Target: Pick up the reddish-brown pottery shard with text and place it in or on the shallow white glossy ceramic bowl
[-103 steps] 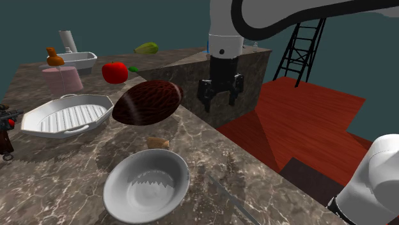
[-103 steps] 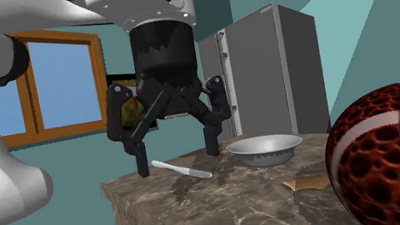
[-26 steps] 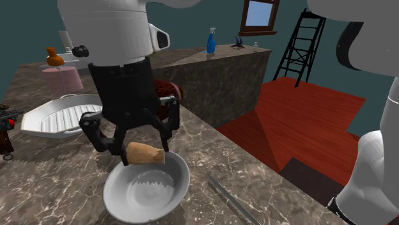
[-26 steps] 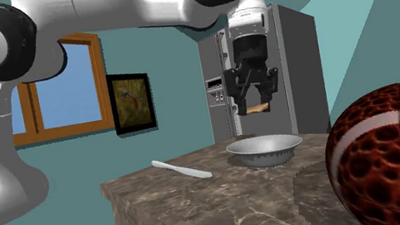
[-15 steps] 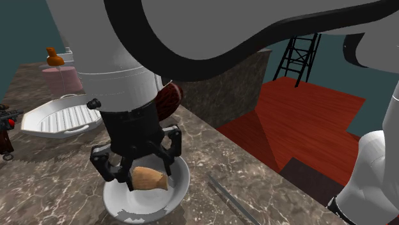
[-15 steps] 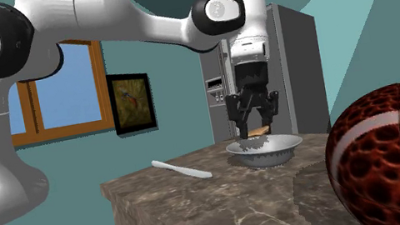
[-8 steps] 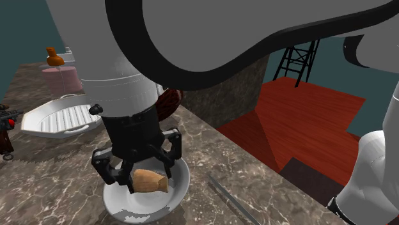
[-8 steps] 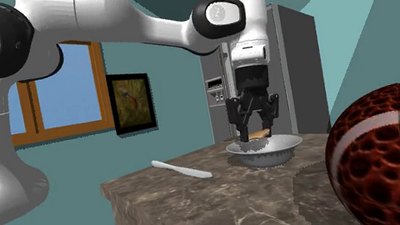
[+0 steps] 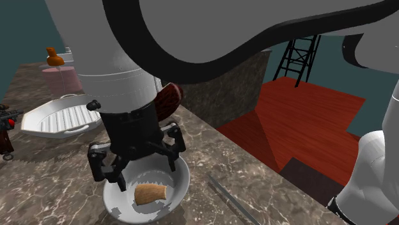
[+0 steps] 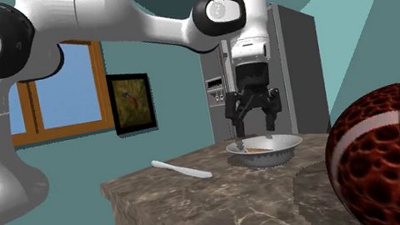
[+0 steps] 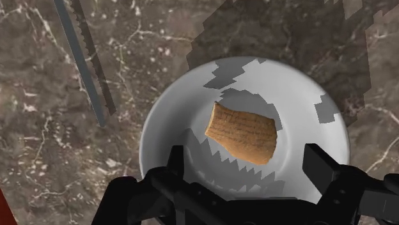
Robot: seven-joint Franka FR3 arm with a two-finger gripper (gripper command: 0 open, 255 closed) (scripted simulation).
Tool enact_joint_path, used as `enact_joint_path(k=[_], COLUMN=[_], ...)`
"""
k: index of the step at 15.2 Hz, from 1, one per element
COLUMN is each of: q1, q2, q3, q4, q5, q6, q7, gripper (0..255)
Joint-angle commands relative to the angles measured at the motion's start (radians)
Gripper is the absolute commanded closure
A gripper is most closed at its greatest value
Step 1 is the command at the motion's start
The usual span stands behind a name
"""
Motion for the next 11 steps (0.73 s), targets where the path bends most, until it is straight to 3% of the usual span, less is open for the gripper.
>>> enact_joint_path(k=[1,3,11], q1=[0.007,0.019,0.019], q2=[0.009,0.029,0.029], q3=[0.001,0.003,0.003], q4=[0.065,0.151,0.151], q5=[-0.004,-0.015,-0.015], q6=[-0.057,-0.126,-0.126], q7=[0.003,0.008,0.008], gripper=[0,0,0])
